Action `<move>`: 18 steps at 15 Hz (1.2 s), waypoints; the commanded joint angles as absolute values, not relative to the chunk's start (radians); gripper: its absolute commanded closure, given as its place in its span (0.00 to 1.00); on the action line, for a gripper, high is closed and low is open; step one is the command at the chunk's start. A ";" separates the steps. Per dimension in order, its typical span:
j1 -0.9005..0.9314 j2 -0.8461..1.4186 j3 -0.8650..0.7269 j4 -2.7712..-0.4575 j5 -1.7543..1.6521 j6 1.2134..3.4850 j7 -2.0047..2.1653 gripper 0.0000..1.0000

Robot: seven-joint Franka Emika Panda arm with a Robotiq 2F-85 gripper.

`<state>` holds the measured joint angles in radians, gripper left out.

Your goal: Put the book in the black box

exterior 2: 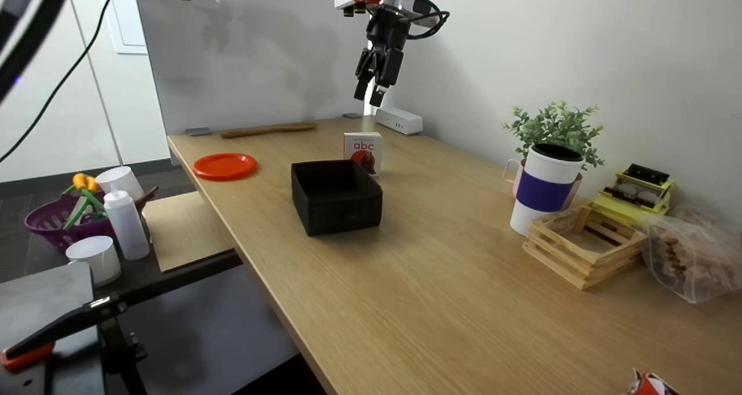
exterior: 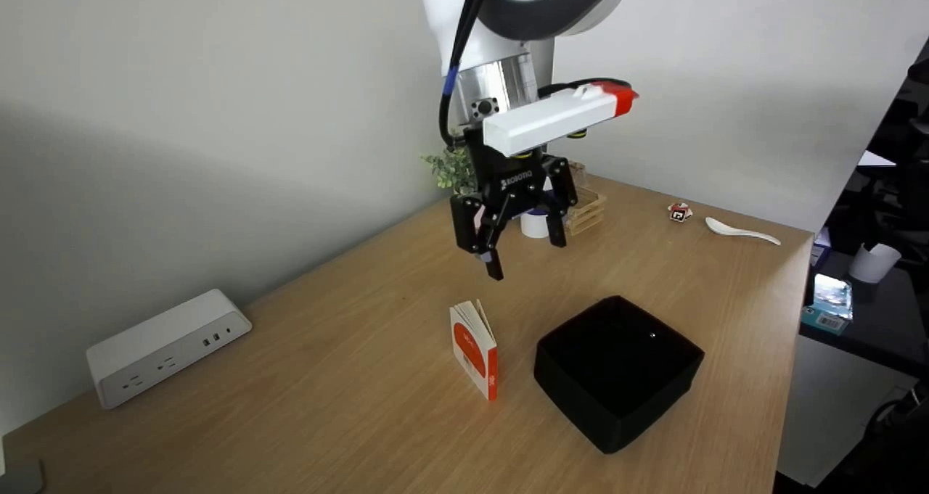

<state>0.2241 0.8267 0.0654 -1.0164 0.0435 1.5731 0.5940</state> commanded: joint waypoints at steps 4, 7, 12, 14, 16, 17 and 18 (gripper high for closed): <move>0.236 0.949 0.067 -0.868 0.098 1.561 0.559 0.00; 0.247 1.006 0.067 -0.801 0.103 1.530 0.560 0.00; 0.254 1.094 0.066 -0.706 0.100 1.472 0.553 0.00; 0.257 1.120 0.066 -0.669 0.099 1.448 0.553 0.00; 0.260 1.142 0.065 -0.633 0.098 1.423 0.554 0.00; 0.257 1.097 0.067 -0.719 0.083 1.476 0.575 0.00; 0.257 1.103 0.067 -0.711 0.083 1.475 0.575 0.00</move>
<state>0.2574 1.1031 0.0668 -0.7113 0.0829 1.4746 0.5753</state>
